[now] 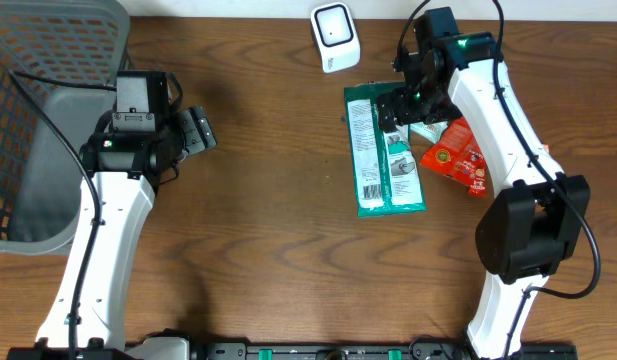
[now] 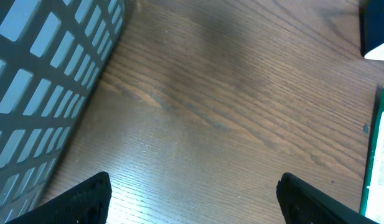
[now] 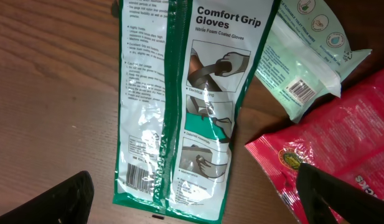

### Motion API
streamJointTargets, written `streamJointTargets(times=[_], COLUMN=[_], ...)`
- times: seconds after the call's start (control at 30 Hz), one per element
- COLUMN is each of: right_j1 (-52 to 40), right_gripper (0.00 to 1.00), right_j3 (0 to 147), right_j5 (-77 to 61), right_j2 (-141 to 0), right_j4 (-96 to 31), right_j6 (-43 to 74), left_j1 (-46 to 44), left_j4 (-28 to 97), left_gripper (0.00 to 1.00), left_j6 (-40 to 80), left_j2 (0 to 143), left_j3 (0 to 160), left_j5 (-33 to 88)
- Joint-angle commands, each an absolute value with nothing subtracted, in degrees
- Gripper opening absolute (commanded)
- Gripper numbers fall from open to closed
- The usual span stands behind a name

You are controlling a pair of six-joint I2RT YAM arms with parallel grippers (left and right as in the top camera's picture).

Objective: Scan the item barcode

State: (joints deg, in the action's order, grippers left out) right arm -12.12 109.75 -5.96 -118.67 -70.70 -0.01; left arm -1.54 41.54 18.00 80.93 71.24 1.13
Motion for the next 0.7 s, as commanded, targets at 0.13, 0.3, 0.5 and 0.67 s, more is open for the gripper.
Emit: streamJointTargets(times=[0.13, 0.3, 0.5, 0.67], right_j1=[-11.05, -11.27, -11.18, -11.25], right_gripper=[0.99, 0.99, 0.99, 0.99], right_j3=[110.37, 110.37, 110.37, 110.37], right_j5=[-5.87, -5.85, -5.87, -3.42], right_j2=[-112.27, -102.0, -87.18, -74.63], right_j4=[-70.72, -70.7, -70.72, -70.37], right_j6=[0.36, 0.36, 0.36, -0.32], left_j1=[-1.26, -1.26, -1.26, -1.26], left_j4=[41.52, 41.52, 41.52, 41.52], left_gripper=[0.86, 0.86, 0.86, 0.86], left_j6=[17.87, 17.87, 17.87, 17.87], left_j2=[80.9, 80.9, 80.9, 80.9], left_j3=[71.81, 71.81, 71.81, 71.81], left_j5=[0.58, 0.58, 0.58, 0.58])
